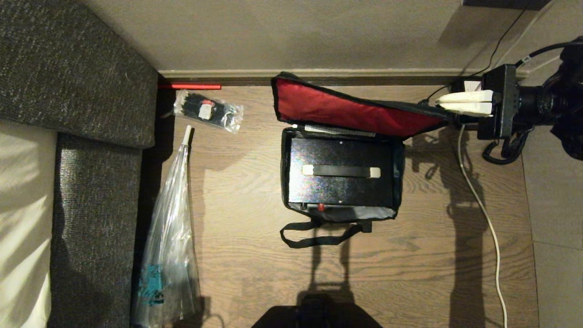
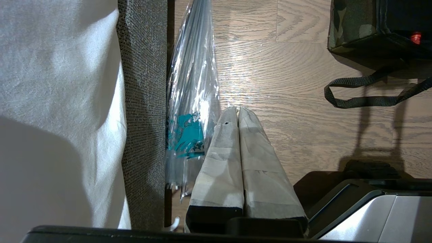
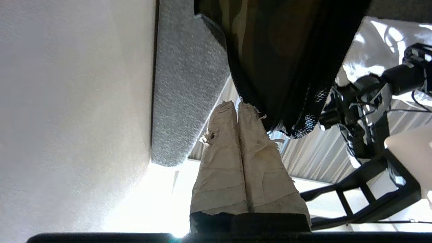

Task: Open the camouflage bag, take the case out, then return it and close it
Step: Close the top of the storage box

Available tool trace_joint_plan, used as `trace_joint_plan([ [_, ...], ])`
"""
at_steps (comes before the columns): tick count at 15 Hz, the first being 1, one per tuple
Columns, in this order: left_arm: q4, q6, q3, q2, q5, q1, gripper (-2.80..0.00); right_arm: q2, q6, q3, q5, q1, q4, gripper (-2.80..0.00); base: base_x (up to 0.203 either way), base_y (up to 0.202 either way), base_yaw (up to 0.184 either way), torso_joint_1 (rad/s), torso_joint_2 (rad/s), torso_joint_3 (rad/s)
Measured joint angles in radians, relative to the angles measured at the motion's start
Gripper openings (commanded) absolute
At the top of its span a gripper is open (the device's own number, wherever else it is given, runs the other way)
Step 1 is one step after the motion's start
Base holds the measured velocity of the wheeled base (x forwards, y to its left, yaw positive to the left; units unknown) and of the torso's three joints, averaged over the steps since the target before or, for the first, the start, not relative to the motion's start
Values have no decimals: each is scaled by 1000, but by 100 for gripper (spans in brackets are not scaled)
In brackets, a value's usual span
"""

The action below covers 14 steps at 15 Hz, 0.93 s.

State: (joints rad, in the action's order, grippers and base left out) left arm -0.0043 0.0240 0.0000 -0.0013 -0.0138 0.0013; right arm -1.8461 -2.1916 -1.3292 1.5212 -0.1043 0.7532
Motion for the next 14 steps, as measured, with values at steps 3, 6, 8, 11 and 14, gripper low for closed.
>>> trace_joint_plan([
  [3,0,0,0,0,0,0,-280,53,-1,71,0,1,-1,-280,0,0,0,0,0,0],
  [6,0,0,0,0,0,0,-280,120,-1,174,0,5,-1,-280,0,0,0,0,0,0],
  [8,0,0,0,0,0,0,-280,163,0,209,0,9,4,-280,0,0,0,0,0,0],
  [11,0,0,0,0,0,0,-280,205,1,228,0,8,37,-280,0,0,0,0,0,0],
  [14,0,0,0,0,0,0,-280,249,8,207,1,-17,124,-280,0,0,0,0,0,0],
])
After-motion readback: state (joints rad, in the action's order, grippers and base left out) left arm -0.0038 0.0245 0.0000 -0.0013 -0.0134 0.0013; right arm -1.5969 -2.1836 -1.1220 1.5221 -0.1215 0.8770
